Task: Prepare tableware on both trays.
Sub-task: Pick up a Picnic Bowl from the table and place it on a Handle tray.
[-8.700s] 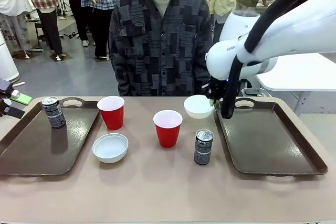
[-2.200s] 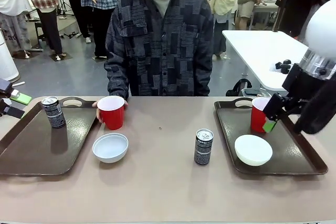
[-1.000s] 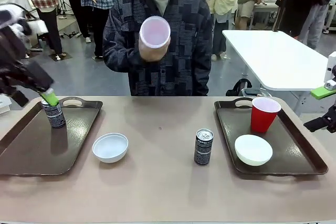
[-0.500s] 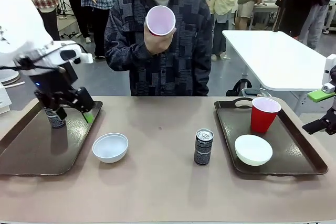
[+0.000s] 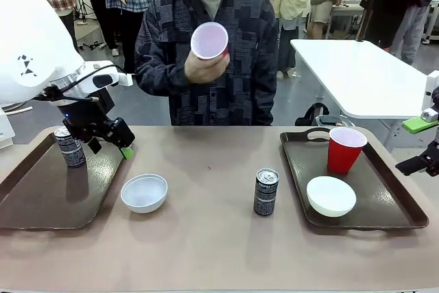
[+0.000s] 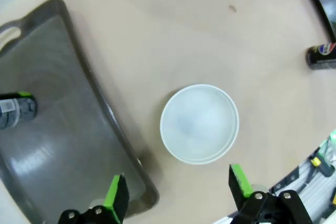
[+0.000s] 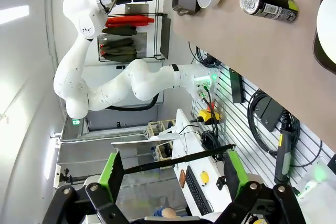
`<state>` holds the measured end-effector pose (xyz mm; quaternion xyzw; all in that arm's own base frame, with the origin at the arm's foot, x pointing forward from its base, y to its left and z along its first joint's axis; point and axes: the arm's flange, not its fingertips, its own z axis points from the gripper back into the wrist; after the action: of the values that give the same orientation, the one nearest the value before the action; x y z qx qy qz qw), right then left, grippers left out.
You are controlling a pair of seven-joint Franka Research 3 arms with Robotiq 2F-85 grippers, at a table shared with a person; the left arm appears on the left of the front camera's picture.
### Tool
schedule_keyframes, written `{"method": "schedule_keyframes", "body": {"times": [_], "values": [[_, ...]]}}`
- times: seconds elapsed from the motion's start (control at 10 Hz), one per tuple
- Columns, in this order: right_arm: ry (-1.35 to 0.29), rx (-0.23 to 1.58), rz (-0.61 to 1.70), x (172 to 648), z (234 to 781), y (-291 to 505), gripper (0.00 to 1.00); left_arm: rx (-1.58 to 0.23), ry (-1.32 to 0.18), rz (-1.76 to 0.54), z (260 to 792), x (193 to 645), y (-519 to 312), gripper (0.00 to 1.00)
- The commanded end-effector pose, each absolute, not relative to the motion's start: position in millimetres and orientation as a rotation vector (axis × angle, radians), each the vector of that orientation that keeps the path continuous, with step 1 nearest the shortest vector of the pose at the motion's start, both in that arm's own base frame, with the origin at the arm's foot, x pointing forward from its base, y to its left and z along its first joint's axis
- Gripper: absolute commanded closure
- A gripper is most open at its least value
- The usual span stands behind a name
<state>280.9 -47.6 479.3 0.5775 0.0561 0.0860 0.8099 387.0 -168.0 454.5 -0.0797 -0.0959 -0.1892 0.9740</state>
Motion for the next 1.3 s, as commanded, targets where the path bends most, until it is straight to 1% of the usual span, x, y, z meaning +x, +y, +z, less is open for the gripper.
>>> {"method": "schedule_keyframes", "body": {"times": [0.0, 0.1, 0.2, 0.3, 0.4, 0.5, 0.7, 1.2], "values": [[0.118, 1.247, 0.190, 280.9, 481.7, -48.0, 0.00, -0.136, -0.220, -0.374, 453.9, 389.7, -158.7, 0.00], [0.118, 1.247, 0.190, 280.9, 481.7, -48.0, 0.00, -0.137, -0.212, -0.358, 450.8, 390.7, -153.8, 0.00], [0.118, 1.247, 0.190, 280.9, 481.7, -48.0, 0.00, -0.135, -0.192, -0.378, 454.1, 369.2, -145.5, 0.00], [0.118, 1.247, 0.190, 280.9, 481.7, -48.0, 0.00, -0.092, -0.209, -0.442, 470.6, 319.6, -122.8, 0.00], [0.118, 1.247, 0.190, 280.9, 481.7, -48.0, 0.00, -0.106, -0.248, -0.530, 489.5, 271.0, -98.4, 0.00], [0.118, 1.247, 0.190, 280.9, 481.7, -48.0, 0.00, -0.148, -0.238, -0.519, 492.9, 257.9, -84.8, 0.00], [0.118, 1.247, 0.190, 280.9, 481.7, -48.0, 0.00, -0.138, -0.207, -0.505, 484.3, 267.0, -83.7, 0.00], [0.118, 1.247, 0.190, 280.9, 481.7, -48.0, 0.00, -0.127, -0.205, -0.477, 479.9, 274.0, -85.3, 0.00]]}}
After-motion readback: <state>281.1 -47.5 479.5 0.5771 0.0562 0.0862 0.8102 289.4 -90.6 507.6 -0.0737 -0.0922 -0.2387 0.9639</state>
